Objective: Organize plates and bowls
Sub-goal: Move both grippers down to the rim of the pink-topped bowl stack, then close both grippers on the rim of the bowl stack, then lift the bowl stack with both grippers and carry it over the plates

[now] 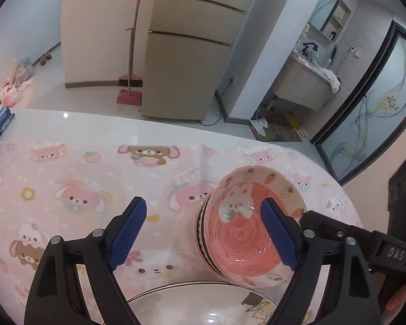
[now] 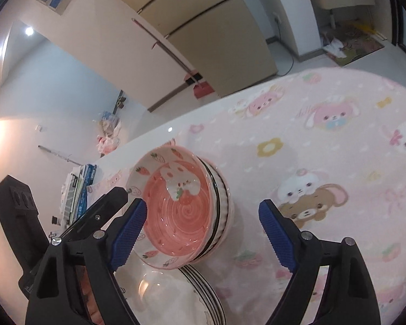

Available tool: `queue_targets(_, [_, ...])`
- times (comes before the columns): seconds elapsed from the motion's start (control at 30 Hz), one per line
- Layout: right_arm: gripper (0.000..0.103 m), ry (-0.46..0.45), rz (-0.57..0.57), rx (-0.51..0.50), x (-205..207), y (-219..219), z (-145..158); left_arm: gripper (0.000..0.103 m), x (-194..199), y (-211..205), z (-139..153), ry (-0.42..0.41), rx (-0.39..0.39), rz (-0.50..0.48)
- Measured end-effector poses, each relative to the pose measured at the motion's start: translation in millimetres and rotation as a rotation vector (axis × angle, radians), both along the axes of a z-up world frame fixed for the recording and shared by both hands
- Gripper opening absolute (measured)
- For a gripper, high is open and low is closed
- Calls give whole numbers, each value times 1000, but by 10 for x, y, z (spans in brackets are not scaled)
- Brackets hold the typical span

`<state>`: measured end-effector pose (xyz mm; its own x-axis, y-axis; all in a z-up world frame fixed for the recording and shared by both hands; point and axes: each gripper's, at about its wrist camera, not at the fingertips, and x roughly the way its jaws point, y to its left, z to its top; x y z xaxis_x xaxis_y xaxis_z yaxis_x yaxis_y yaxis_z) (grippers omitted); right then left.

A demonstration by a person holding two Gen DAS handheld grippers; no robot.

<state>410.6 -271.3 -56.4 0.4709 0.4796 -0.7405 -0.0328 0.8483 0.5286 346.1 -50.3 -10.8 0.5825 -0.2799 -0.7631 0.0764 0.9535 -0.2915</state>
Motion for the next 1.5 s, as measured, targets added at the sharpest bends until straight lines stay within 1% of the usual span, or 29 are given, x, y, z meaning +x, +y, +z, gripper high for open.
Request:
queue_targets(0.03, [79, 0, -1, -10, 7, 17, -29, 79, 27, 27, -29, 14, -7, -8])
queue_targets(0.07, [71, -1, -4, -21, 13, 31, -55, 77, 48, 39, -69, 33, -22, -11])
queue_targets(0.1, [65, -3, -5, -33, 26, 49, -93, 75, 76, 63, -114, 52, -40, -12])
queue_targets(0.13, [55, -2, -2, -39, 30, 61, -116, 72, 96, 77, -161, 70, -56, -12])
queue_targets(0.2, [53, 4, 6, -31, 48, 70, -163, 71, 128, 114, -238, 96, -89, -8])
queue_targets(0.27, [49, 18, 4, -13, 68, 50, -199, 65, 155, 129, -302, 115, -113, 1])
queue_targets(0.33, [46, 38, 5, 12, 96, 33, -252, 47, 179, 129, -360, 149, -137, -10])
queue_targets(0.37, [45, 46, 4, 24, 107, 31, -283, 42, 188, 126, -383, 164, -151, -18])
queue_targets(0.4, [45, 61, 1, 43, 119, 25, -324, 34, 196, 125, -410, 181, -164, -25])
queue_targets(0.43, [44, 69, -1, 55, 126, 19, -349, 32, 200, 121, -437, 196, -172, -26])
queue_targets(0.57, [42, 75, -29, 100, 147, -34, -422, 32, 188, 101, -506, 216, -163, -15])
queue_targets(0.63, [41, 74, -40, 119, 164, -32, -476, 32, 181, 106, -530, 225, -186, -18])
queue_targets(0.7, [38, 72, -36, 110, 179, -27, -516, 32, 184, 119, -548, 239, -209, -23])
queue_targets(0.83, [38, 69, -30, 99, 200, 8, -539, 33, 192, 165, -579, 254, -251, -21])
queue_targets(0.93, [39, 74, -30, 133, 226, -16, -578, 36, 230, 254, -645, 286, -322, -15])
queue_targets(1.0, [40, 90, -28, 168, 258, -44, -627, 38, 260, 332, -723, 323, -398, -5])
queue_targets(1.07, [41, 98, -18, 189, 278, -57, -669, 39, 275, 368, -755, 340, -439, -7])
queue_targets(1.17, [45, 113, -8, 221, 304, -61, -729, 40, 258, 358, -735, 331, -433, -11])
queue_targets(1.27, [50, 141, 0, 280, 361, -53, -824, 46, 254, 303, -738, 328, -419, -28])
queue_targets(1.33, [51, 159, -1, 317, 373, -51, -884, 49, 275, 291, -788, 349, -449, -33])
queue_targets(1.4, [51, 156, -4, 321, 379, -46, -883, 48, 280, 320, -812, 362, -480, -26])
queue_targets(1.5, [50, 153, -4, 324, 378, -34, -881, 48, 265, 326, -809, 360, -482, -25])
